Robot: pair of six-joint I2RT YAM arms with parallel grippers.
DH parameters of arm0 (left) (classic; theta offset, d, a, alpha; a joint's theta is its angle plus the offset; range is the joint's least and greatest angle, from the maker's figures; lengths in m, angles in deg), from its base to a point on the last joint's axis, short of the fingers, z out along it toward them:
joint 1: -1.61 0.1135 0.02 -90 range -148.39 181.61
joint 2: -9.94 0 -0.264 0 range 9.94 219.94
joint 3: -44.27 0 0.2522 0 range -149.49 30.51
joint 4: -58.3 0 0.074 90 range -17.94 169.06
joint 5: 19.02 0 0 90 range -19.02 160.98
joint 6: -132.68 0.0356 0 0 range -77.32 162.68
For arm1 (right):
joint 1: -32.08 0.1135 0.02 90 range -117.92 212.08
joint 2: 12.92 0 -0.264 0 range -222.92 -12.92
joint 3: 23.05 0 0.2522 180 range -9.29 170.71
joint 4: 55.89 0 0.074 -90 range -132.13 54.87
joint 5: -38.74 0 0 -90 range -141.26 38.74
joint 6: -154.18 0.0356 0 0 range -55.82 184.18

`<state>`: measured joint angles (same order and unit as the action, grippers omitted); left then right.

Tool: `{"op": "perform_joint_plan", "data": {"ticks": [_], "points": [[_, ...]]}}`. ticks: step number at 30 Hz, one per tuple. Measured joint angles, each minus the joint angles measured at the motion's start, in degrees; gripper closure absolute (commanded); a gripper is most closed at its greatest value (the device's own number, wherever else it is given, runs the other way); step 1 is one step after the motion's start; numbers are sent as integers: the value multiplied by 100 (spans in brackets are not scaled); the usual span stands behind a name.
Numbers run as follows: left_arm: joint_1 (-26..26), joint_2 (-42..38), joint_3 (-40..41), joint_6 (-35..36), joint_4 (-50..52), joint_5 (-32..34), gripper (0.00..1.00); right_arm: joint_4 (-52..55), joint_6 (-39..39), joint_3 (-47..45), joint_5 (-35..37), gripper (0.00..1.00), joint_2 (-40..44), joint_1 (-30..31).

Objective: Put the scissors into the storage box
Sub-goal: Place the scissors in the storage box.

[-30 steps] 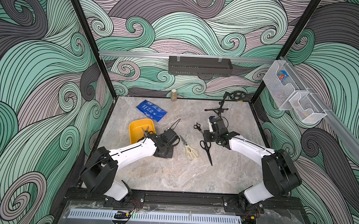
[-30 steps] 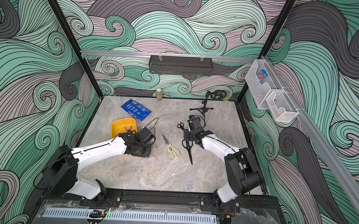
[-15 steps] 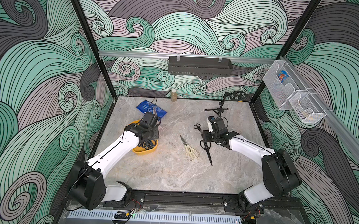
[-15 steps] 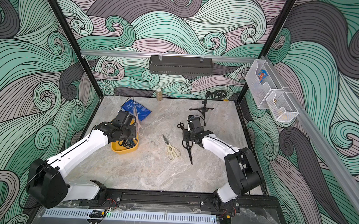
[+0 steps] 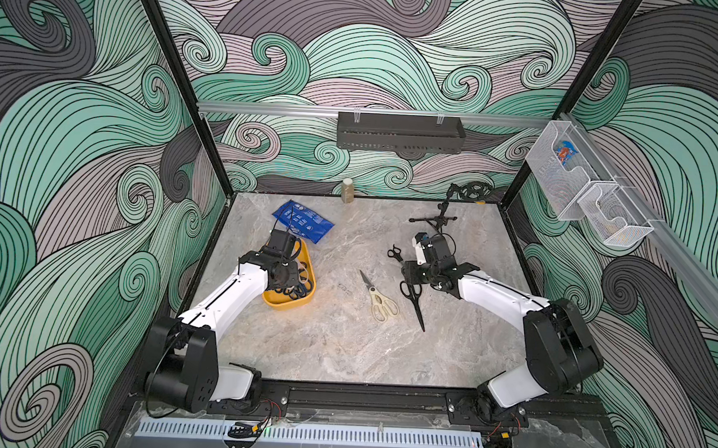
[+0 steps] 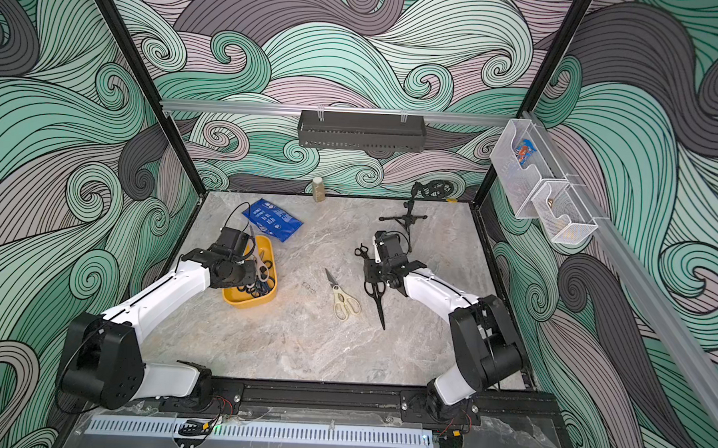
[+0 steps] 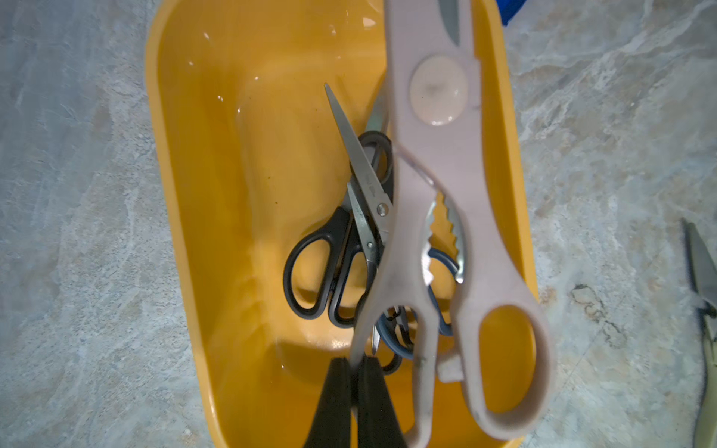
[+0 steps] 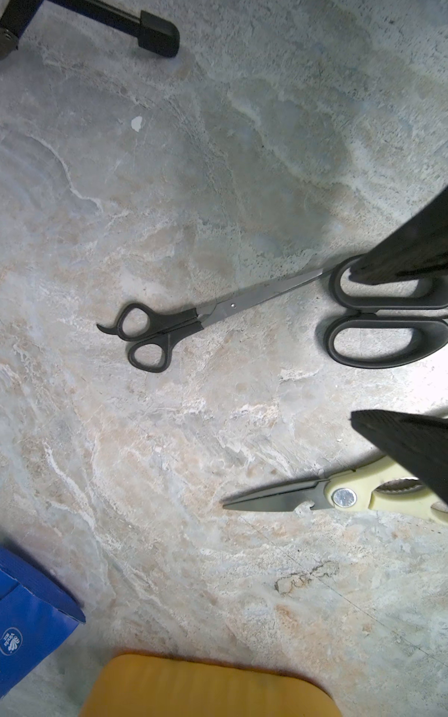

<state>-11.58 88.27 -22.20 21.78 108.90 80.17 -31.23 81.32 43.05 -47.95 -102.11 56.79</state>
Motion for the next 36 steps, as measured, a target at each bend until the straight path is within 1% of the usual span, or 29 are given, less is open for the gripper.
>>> {"op": "perform_joint_plan", "data": {"ticks": [8, 16, 20, 21, 23, 24, 25, 26, 30, 36], "points": [[0, 291, 0, 39, -2, -175, 100, 0, -2, 0, -33, 44, -42, 0], [0, 787, -2, 39, -4, -197, 100, 2, -9, 9, -35, 44, -70, 0], [2, 914, -2, 39, -4, -192, 100, 2, -24, 9, -33, 44, -70, 0], [0, 927, -2, 39, -4, -190, 98, 2, -24, 11, -33, 44, -70, 0], [2, 933, -2, 39, -7, -186, 88, 2, -24, 11, -33, 44, -70, 0], [0, 935, -2, 44, -7, -175, 80, 2, -24, 11, -33, 44, -70, 0], [0, 933, -2, 72, -11, -162, 70, 2, -24, 11, -33, 44, -70, 0], [2, 933, -2, 55, -17, -153, 64, 2, -24, 11, -33, 44, -70, 0], [2, 933, -7, 57, -28, -57, 56, 2, -24, 11, -33, 44, -70, 0], [2, 863, -299, 39, 72, 101, 54, 4, -31, 11, -33, 44, -70, 0]]}}
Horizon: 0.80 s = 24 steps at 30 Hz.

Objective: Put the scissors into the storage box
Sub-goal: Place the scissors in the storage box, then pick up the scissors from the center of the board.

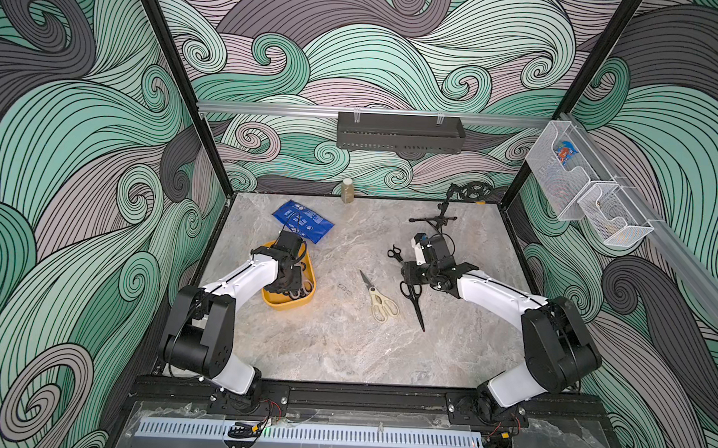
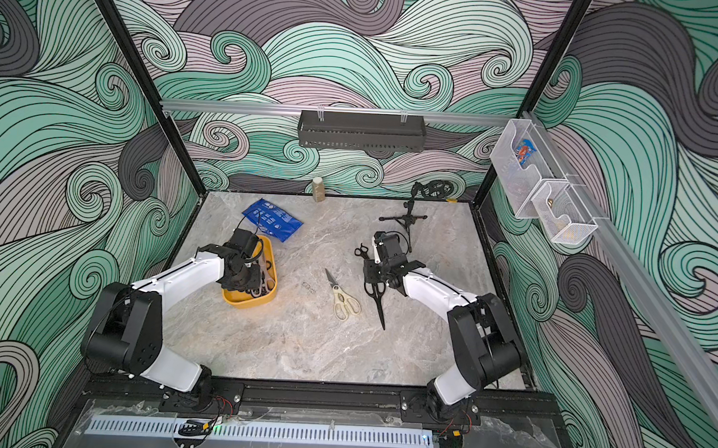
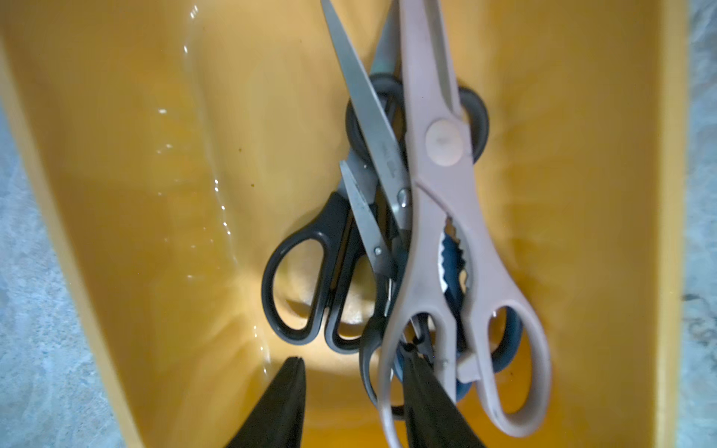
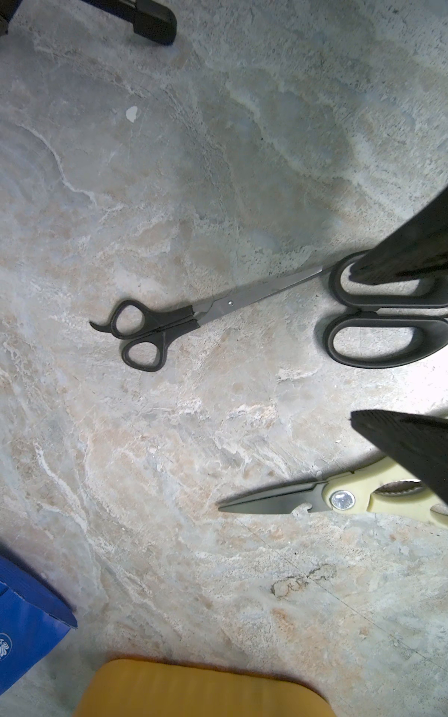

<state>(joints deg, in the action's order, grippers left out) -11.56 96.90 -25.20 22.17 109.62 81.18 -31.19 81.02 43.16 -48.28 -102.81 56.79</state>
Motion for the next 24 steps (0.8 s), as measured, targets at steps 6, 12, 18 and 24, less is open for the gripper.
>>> {"op": "perform_joint_plan", "data": {"ticks": [6, 12, 18, 24], "points": [[-20, -350, -704, -33, 120, -118, 53, 7, -11, -13, -7, 43, 0, 0], [-444, -857, -835, -389, -46, -579, 53, 13, -13, -223, -11, 43, 0, -2], [-1495, -885, -691, -1093, -463, -691, 53, 63, 4, -334, -2, 43, 0, -11], [-2337, -881, 9, -1926, -1073, -704, 53, 61, 28, -334, 0, 43, 0, -50]]}}
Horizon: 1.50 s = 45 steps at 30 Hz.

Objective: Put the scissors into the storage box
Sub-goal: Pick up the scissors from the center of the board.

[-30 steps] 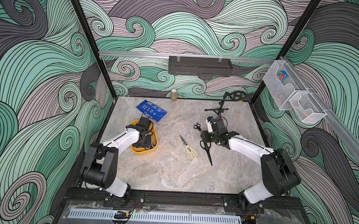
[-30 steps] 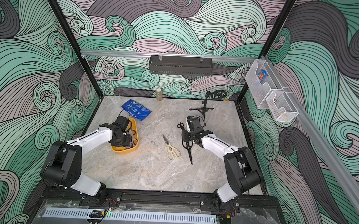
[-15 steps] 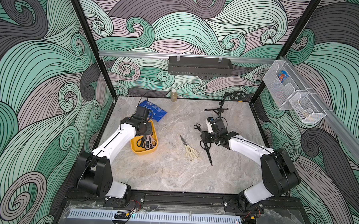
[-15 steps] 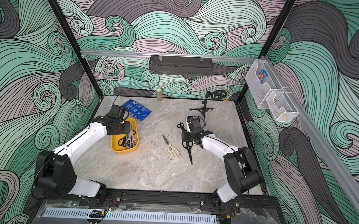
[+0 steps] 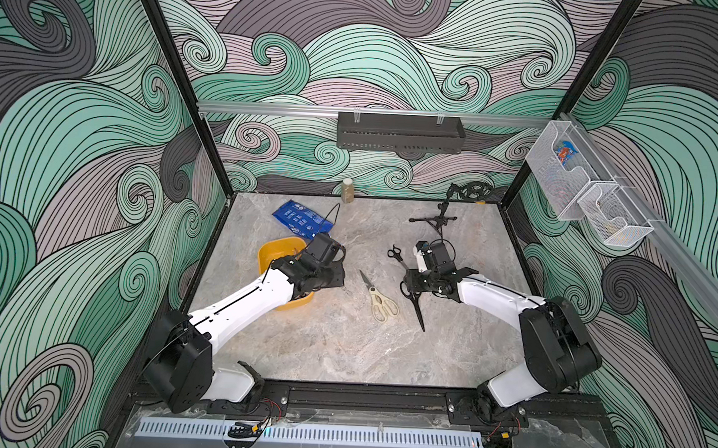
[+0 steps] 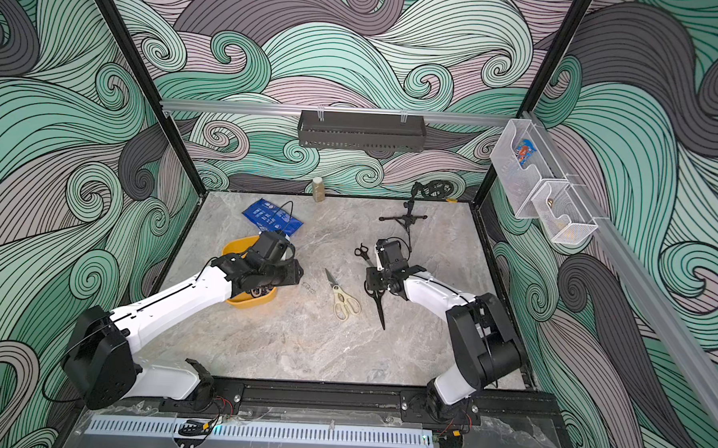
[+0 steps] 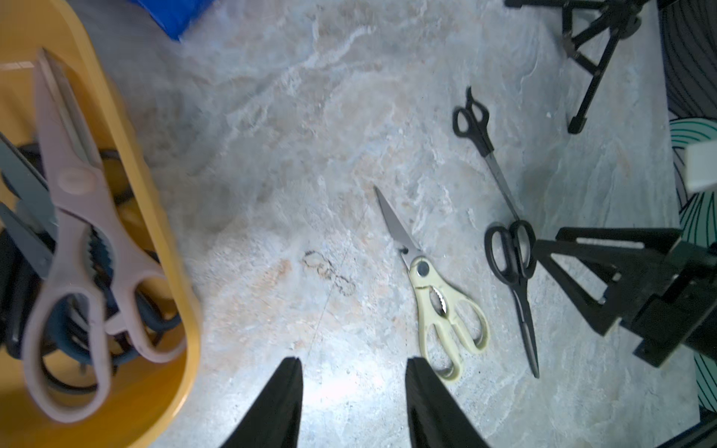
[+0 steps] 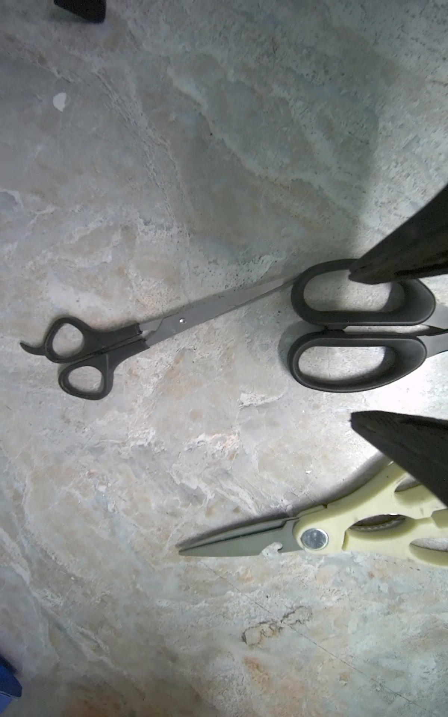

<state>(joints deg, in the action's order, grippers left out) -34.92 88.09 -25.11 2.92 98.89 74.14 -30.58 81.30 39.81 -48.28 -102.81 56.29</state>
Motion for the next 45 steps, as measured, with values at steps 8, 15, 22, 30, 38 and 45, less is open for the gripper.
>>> {"op": "perform_joint_plan", "data": {"ticks": [8, 15, 22, 30, 38, 45], "points": [[-957, 872, -68, -413, -199, 50, 53, 2, 0, 0, 15, 43, 2, -31], [-1622, 2096, -791, -225, 87, 131, 53, 2, 0, 0, 42, 43, 63, -72], [-1902, 2721, -1364, -50, 341, 181, 53, 4, -2, -15, 70, 43, 166, -160], [-1906, 3005, -1429, 24, 557, 354, 53, 13, -4, -105, 98, 43, 184, -223], [-1784, 3077, -1541, 142, 660, 487, 53, 20, -22, -107, 101, 43, 214, -243], [-1311, 2999, -1440, 302, 667, 588, 53, 20, -22, -107, 98, 43, 221, -243]]}}
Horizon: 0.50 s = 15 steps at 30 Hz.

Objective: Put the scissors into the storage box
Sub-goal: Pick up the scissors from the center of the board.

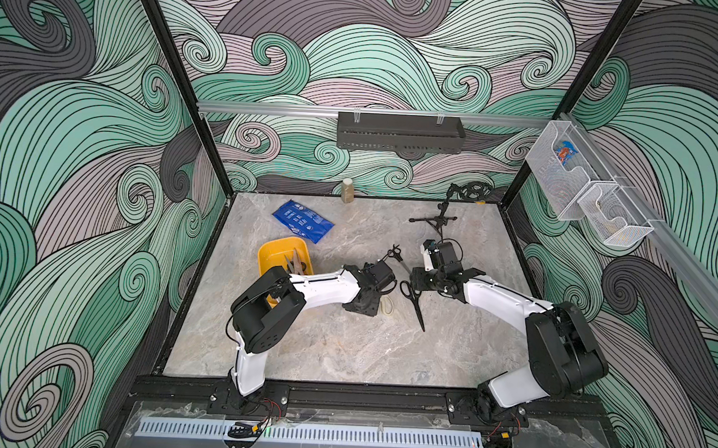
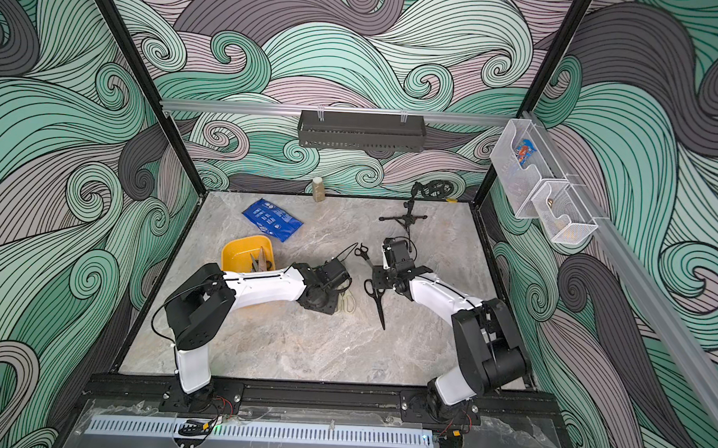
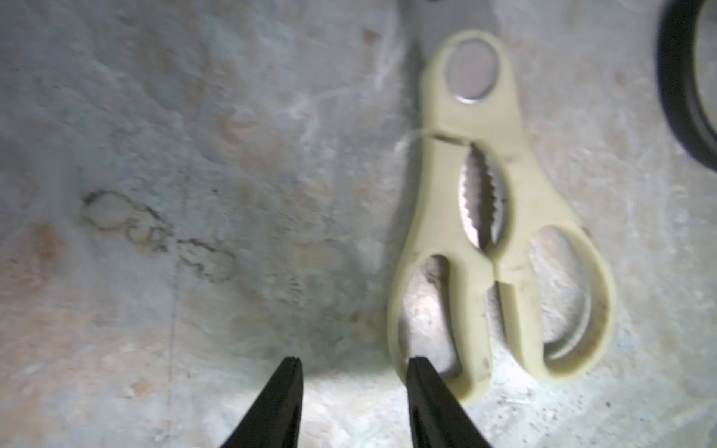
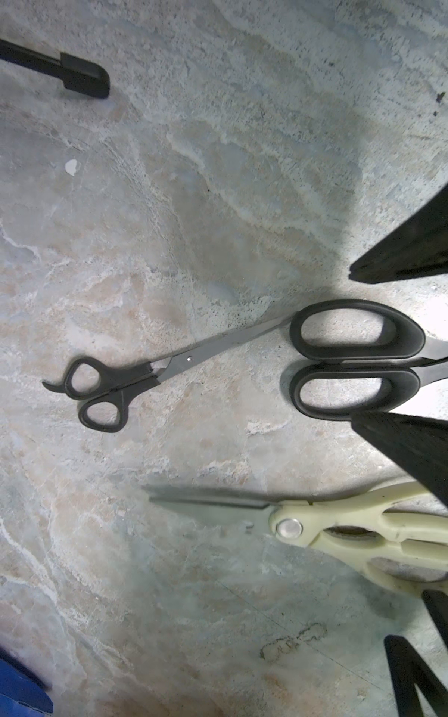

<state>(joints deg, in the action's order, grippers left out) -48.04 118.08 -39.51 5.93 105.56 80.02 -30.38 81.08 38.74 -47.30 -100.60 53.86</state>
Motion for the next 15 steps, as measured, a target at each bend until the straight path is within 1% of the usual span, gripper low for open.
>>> {"op": "perform_joint_plan", "data": {"ticks": [3, 15], "points": [[114, -52, 20, 66, 44, 101, 53, 0, 0, 0, 0, 43, 0, 0], [109, -74, -81, 249, 85, 79, 54, 0, 2, 0, -2, 43, 2, 0]]}}
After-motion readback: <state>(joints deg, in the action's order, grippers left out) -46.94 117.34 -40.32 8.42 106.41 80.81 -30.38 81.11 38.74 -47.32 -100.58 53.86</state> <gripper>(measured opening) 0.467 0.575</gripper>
